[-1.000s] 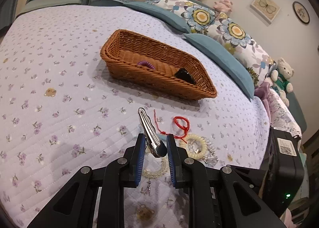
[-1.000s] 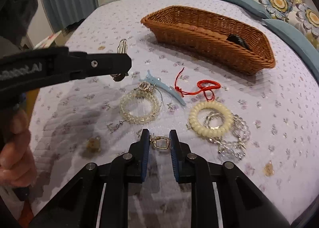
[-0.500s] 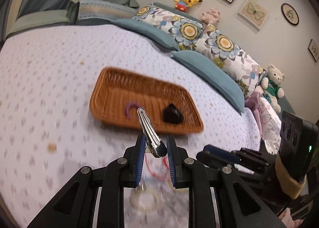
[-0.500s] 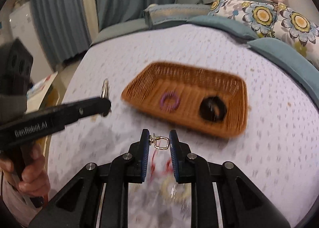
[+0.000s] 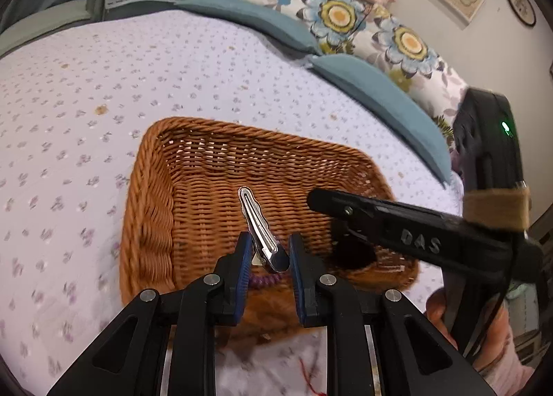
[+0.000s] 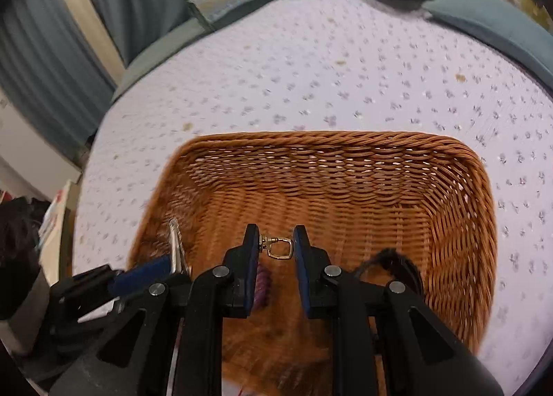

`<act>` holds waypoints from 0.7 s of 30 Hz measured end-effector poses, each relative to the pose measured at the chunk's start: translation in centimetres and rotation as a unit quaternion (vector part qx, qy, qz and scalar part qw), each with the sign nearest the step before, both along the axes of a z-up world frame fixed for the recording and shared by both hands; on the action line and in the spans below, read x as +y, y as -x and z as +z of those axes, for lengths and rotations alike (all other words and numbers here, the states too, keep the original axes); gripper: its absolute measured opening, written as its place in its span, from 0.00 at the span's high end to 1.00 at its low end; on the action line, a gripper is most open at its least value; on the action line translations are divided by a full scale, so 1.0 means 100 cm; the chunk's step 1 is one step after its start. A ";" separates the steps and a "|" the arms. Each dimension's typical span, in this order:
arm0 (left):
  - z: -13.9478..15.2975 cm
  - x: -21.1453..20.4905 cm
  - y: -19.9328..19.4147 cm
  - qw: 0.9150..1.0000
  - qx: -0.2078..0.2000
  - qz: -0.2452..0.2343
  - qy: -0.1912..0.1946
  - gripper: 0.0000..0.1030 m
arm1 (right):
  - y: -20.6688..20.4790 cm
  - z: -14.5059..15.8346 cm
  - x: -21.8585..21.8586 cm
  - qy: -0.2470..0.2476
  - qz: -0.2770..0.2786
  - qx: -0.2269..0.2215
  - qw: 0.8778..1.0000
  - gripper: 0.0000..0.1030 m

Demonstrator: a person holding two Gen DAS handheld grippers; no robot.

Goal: Organize jewelry
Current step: 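Carry the earring and silver clip into the basket and release both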

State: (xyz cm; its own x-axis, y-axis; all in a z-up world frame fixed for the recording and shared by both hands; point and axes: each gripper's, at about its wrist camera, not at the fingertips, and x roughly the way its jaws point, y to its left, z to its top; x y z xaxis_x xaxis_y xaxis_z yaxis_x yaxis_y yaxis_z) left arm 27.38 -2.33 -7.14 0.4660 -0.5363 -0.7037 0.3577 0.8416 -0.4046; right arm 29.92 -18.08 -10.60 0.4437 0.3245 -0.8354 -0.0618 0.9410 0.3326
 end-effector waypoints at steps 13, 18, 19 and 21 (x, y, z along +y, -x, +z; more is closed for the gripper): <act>-0.016 -0.013 -0.009 1.000 0.006 -0.010 -0.024 0.77 | -0.005 -0.009 0.000 0.011 0.001 0.006 1.000 0.75; 0.006 -0.005 0.009 1.000 -0.013 -0.001 -0.016 0.64 | 0.028 0.015 -0.006 0.014 0.010 -0.010 1.000 0.69; 0.011 -0.002 0.013 1.000 -0.015 0.000 -0.017 0.64 | 0.039 0.023 -0.008 0.009 0.012 -0.016 1.000 0.69; 0.022 0.005 0.030 1.000 -0.026 0.002 -0.013 0.64 | 0.058 0.037 -0.009 0.006 0.019 -0.027 0.999 0.66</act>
State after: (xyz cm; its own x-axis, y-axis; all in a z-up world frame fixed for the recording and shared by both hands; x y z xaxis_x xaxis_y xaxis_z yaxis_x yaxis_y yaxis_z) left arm 24.34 -1.81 -4.92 0.5042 -0.5163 -0.6922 0.3740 0.8531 -0.3638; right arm 24.16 -18.96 -6.86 0.4758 0.3316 -0.8146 -0.1154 0.9418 0.3159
